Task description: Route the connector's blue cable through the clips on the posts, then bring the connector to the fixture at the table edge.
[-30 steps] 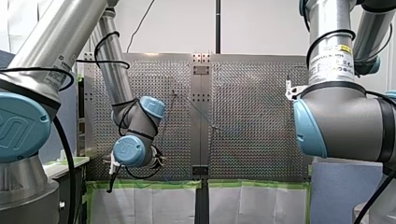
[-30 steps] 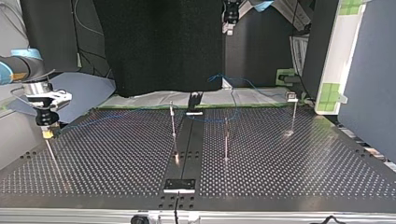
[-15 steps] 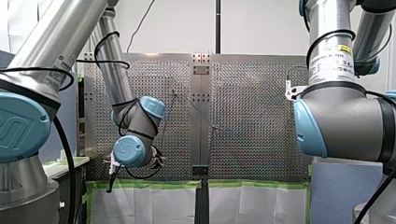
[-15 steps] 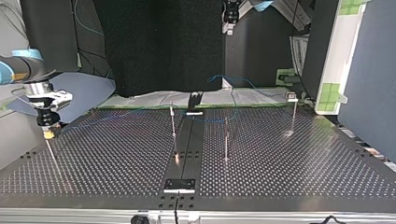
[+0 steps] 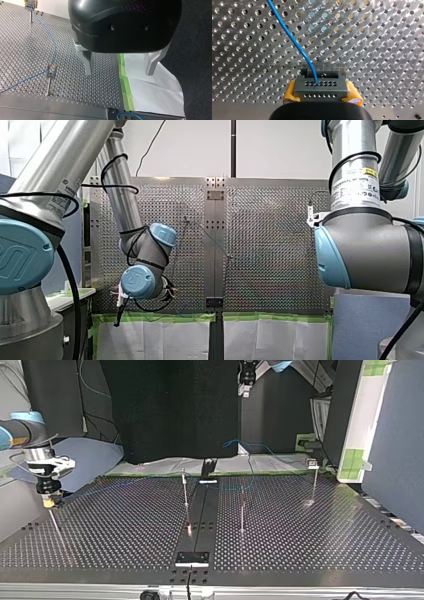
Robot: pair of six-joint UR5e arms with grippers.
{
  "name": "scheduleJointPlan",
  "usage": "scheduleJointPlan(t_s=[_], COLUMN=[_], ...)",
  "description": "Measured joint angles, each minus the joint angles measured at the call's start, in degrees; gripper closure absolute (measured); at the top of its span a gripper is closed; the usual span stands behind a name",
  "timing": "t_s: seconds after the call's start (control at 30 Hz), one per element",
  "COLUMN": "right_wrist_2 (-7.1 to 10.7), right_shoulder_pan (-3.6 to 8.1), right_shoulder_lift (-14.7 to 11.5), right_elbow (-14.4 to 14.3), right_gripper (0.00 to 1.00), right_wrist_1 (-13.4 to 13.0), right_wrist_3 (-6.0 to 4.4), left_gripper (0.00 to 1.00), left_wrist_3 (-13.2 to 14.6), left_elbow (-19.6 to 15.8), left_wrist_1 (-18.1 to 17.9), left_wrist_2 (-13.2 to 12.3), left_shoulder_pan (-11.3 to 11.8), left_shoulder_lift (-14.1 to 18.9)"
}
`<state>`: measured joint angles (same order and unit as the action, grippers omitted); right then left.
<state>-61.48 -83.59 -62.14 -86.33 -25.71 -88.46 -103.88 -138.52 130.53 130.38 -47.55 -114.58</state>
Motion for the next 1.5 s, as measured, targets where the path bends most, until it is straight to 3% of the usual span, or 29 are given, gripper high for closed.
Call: scheduleJointPlan(t_s=[0.4,0.43,0.47,0.53,0.57,0.63,0.8,0.93,1.5], right_wrist_2=[0.0,0.0,0.0,0.01,0.0,0.0,0.01,0.01,0.0], right_shoulder_pan=[-0.01,-0.01,-0.01,-0.01,-0.01,-0.01,-0.02,-0.02,-0.01], right_shoulder_lift=[-0.02,-0.02,-0.02,-0.03,-0.02,-0.03,-0.02,-0.02,-0.02], right_elbow=[0.03,0.03,0.03,0.03,0.03,0.03,0.04,0.04,0.03], right_gripper=[1.0,0.62,0.62,0.29,0.29,0.11,0.11,0.0,0.0], right_wrist_1=[-0.01,0.0,-0.01,-0.01,-0.01,0.0,-0.01,0.0,0.0], right_wrist_3=[0.0,0.0,0.0,0.0,0.0,0.0,0.0,0.0,0.0], left_gripper=[0.0,0.0,0.0,0.0,0.0,0.0,0.0,0.0,0.0], left_wrist_3=[0.0,0.0,0.0,0.0,0.0,0.0,0.0,0.0,0.53], left_elbow=[-0.02,-0.02,-0.02,-0.01,0.0,0.0,0.11,0.12,0.63], left_wrist_1=[0.0,0.0,0.0,0.0,0.0,0.0,-0.06,-0.12,-1.15], left_wrist_2=[0.0,0.0,0.0,0.0,0.0,0.0,0.02,0.05,-0.05], left_shoulder_pan=[-0.02,-0.02,-0.02,-0.01,0.03,0.08,0.17,0.14,-0.15], left_shoulder_lift=[0.0,-0.01,-0.03,-0.01,0.0,0.01,0.0,-0.01,-0.02])
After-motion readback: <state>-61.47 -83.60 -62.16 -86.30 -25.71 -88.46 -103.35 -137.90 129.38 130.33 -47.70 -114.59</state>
